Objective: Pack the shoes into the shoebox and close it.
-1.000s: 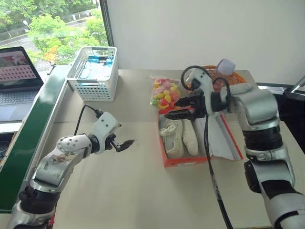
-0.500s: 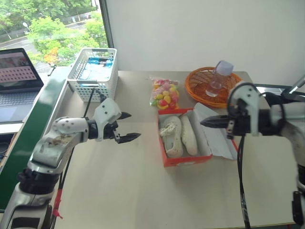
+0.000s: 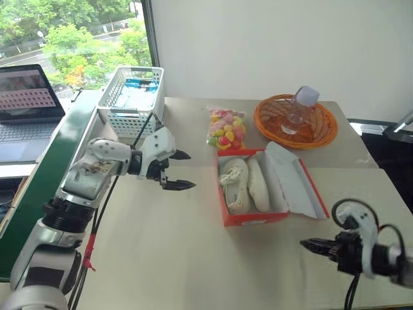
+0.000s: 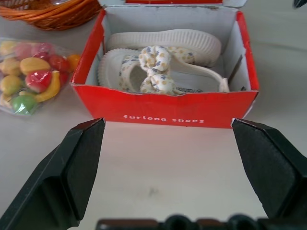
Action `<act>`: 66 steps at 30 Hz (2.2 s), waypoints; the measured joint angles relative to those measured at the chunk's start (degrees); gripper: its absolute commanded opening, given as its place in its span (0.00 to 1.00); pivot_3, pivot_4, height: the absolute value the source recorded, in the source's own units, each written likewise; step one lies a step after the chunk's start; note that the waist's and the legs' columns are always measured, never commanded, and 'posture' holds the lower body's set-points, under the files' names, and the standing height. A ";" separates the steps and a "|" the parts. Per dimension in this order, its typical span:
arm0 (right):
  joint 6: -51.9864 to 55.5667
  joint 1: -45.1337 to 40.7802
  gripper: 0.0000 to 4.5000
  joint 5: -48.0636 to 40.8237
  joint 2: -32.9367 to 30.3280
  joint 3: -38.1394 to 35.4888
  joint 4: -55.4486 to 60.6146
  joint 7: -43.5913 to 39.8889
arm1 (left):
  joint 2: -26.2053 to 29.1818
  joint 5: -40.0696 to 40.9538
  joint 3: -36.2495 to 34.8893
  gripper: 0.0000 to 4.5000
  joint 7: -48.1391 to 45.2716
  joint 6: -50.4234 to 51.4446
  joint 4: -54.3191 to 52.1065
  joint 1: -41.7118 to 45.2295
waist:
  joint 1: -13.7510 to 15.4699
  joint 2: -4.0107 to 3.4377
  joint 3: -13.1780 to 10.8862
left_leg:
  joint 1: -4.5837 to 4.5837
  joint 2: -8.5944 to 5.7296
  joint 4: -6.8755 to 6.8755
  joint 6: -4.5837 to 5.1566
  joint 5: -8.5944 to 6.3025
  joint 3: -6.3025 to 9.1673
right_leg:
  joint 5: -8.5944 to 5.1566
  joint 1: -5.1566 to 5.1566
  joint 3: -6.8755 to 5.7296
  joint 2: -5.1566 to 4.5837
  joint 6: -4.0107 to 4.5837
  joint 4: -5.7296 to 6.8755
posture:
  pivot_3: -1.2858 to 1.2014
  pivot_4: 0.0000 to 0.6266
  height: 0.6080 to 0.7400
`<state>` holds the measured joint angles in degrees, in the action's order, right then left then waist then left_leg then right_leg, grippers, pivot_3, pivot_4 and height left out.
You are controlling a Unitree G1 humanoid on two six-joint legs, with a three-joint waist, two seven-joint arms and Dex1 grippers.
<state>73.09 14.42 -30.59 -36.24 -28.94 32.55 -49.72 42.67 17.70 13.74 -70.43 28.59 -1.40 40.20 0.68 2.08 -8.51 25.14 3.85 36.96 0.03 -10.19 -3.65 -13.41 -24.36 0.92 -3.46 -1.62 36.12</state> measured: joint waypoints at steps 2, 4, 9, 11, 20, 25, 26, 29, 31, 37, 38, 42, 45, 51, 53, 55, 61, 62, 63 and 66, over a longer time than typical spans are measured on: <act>-3.61 -0.12 0.00 0.54 3.58 0.78 -3.08 2.27 | 0.39 -0.67 0.12 1.00 -0.48 0.00 -0.08 0.00 | -0.40 0.00 0.00 | -0.08 0.02 0.00 0.00 0.00 0.01 | -0.01 0.06 0.01 0.03 0.00 0.01 | 0.52 0.24 1.00; -8.04 -0.66 0.00 0.78 7.71 1.79 -7.35 4.29 | 1.22 -1.36 0.11 1.00 -0.58 0.01 -0.29 -0.01 | -0.57 0.00 0.00 | -0.11 0.03 -0.01 0.00 0.00 0.03 | -0.02 0.05 0.01 0.05 0.01 0.07 | 0.52 0.24 1.00; -19.73 -7.31 0.00 1.12 20.34 2.02 -21.24 11.29 | 3.29 -1.78 -0.40 1.00 -0.32 1.36 -3.99 -1.08 | -1.02 -0.07 -0.04 | -0.11 0.02 -0.02 0.00 0.00 -0.02 | 0.00 0.04 0.05 0.03 0.01 0.09 | 0.52 0.24 1.00; -24.52 -9.19 0.00 0.91 21.82 1.39 -25.97 12.51 | 4.23 -1.45 -1.32 1.00 -0.09 2.75 -5.53 -2.12 | -1.11 -0.07 -0.04 | -0.11 0.02 -0.03 0.00 0.00 -0.01 | 0.02 0.08 0.04 0.03 0.04 0.07 | 0.52 0.24 1.00; -36.63 -19.11 0.00 -6.90 24.16 -6.26 -45.96 13.79 | 7.33 5.09 -12.66 1.00 2.07 8.15 -7.08 -2.83 | -1.71 0.72 0.24 | -0.97 0.10 0.03 -0.13 -0.06 -0.06 | -0.04 0.98 0.13 -0.01 0.32 -0.14 | 0.52 0.24 1.00; -38.66 -23.80 0.00 -14.22 24.20 -12.73 -55.18 14.04 | 10.55 6.13 -15.34 1.00 1.76 8.71 -7.08 -3.51 | -1.61 0.74 0.20 | -1.43 0.13 -0.05 -0.55 -0.31 -0.02 | -0.03 1.18 0.12 -0.11 0.36 -0.28 | 0.52 0.24 1.00; -38.87 -24.33 0.00 -15.60 24.12 -13.67 -56.44 14.02 | 10.66 7.01 -15.90 1.00 1.78 9.23 -7.08 -3.51 | -1.51 0.74 0.20 | -1.43 0.14 -0.07 -0.55 -0.32 -0.01 | -0.02 1.18 0.12 -0.14 0.36 -0.28 | 0.52 0.24 1.00; -38.97 -24.39 0.00 -17.92 23.90 -14.47 -57.02 13.40 | 10.65 8.16 -16.17 1.00 2.04 9.82 -7.13 -3.51 | -1.43 0.78 0.22 | -1.38 0.11 -0.08 -0.55 -0.32 -0.03 | -0.02 1.18 0.14 -0.26 0.36 -0.27 | 0.52 0.24 1.00; -38.92 -24.16 0.00 -19.23 23.91 -14.48 -56.07 12.82 | 10.65 8.45 -16.17 1.00 2.31 9.98 -7.40 -3.73 | -1.50 0.72 0.18 | -1.21 0.07 -0.10 -0.52 -0.30 -0.07 | -0.01 1.16 0.20 -0.29 0.36 -0.22 | 0.52 0.24 1.00; -35.23 -21.88 0.00 -27.29 24.36 -14.63 -47.51 13.76 | 10.62 8.97 -16.10 1.00 2.43 9.96 -7.83 -4.74 | -1.47 -0.06 -0.27 | -0.44 -0.02 -0.12 0.01 0.02 -0.27 | 0.23 0.16 0.54 -0.01 0.17 0.24 | 0.52 0.24 1.00; -34.54 -21.51 0.00 -29.22 24.61 -14.70 -45.59 13.79 | 10.62 8.96 -16.06 1.00 2.46 9.95 -7.82 -4.81 | -1.47 -0.14 -0.32 | -0.42 -0.01 -0.12 0.01 0.02 -0.26 | 0.22 0.13 0.54 0.02 0.19 0.27 | 0.52 0.24 1.00; -32.20 -18.62 0.00 -36.17 24.72 -14.73 -37.38 13.99 | 10.53 8.95 -15.70 1.00 2.79 9.85 -7.92 -4.89 | -1.40 -0.21 -0.36 | -0.43 -0.04 -0.13 -0.01 0.00 -0.27 | 0.05 0.08 0.56 0.03 0.25 0.50 | 0.52 0.24 1.00; -30.89 -15.93 0.00 -41.41 25.29 -14.04 -30.50 14.35 | 10.52 8.96 -15.18 1.00 2.93 9.80 -8.02 -4.92 | -1.42 -0.21 -0.37 | -0.47 -0.03 -0.13 -0.01 0.00 -0.28 | -0.10 0.10 0.57 0.02 0.00 0.52 | 0.52 0.24 1.00; -29.34 -13.77 0.00 -44.56 25.93 -6.69 -21.37 16.35 | 10.34 8.91 -14.19 1.00 2.89 9.00 -7.84 -4.60 | -1.69 -0.21 -0.37 | -0.64 -0.02 -0.12 -0.01 0.01 -0.30 | -0.17 0.12 0.69 0.05 0.04 0.60 | 0.52 0.24 1.00; -29.51 -13.93 0.00 -44.22 25.52 -5.29 -21.42 17.52 | 10.34 8.90 -14.05 1.00 2.89 8.94 -7.57 -4.59 | -1.57 -0.22 -0.37 | -0.64 -0.02 -0.12 -0.01 0.00 -0.31 | -0.23 0.10 0.70 0.04 0.15 0.60 | 0.52 0.24 1.00; -29.62 -14.43 0.00 -43.75 24.66 -4.26 -21.67 17.89 | 10.34 8.88 -13.93 1.00 2.86 8.81 -7.14 -4.57 | -1.52 -0.22 -0.37 | -0.62 -0.03 -0.12 -0.01 0.00 -0.32 | -0.22 0.10 0.71 0.04 0.13 0.60 | 0.52 0.24 1.00; -28.82 -19.19 0.00 -39.72 18.95 1.80 -21.97 19.03 | 10.58 8.15 -14.02 1.00 3.03 8.62 -6.89 -5.66 | -1.79 -0.22 -0.38 | -0.62 -0.02 -0.12 -0.01 0.01 -0.39 | -0.17 0.04 0.80 0.07 0.04 0.64 | 0.52 0.24 1.00; -28.50 -20.59 0.00 -39.39 18.05 2.98 -21.96 19.05 | 10.60 8.16 -14.02 1.00 3.15 8.63 -7.12 -6.31 | -1.85 -0.21 -0.38 | -0.63 -0.01 -0.13 -0.01 0.01 -0.39 | -0.16 0.04 0.82 0.09 0.03 0.64 | 0.52 0.24 1.00; -27.98 -21.97 0.00 -39.20 17.08 3.99 -21.95 19.03 | 10.60 8.16 -14.01 1.00 3.35 8.70 -7.44 -6.92 | -1.84 -0.21 -0.38 | -0.64 -0.01 -0.12 -0.01 0.01 -0.40 | -0.16 0.04 0.83 0.09 0.03 0.65 | 0.52 0.24 1.00; -24.92 -30.16 0.00 -36.44 11.85 9.14 -22.82 18.87 | 10.96 8.23 -14.59 1.00 4.30 8.95 -9.40 -9.43 | -1.98 -0.22 -0.43 | -0.65 -0.02 -0.12 0.00 0.01 -0.50 | -0.14 -0.01 0.96 0.09 0.05 0.67 | 0.52 0.24 1.00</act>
<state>48.17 -15.74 -67.03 -24.39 -19.80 9.72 -30.85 53.63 25.94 -0.85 -66.13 37.54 -10.81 30.77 -1.30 1.85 -8.94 24.49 3.83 36.84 0.02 -10.18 -4.15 -13.55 -24.37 1.88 -3.36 -1.56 36.78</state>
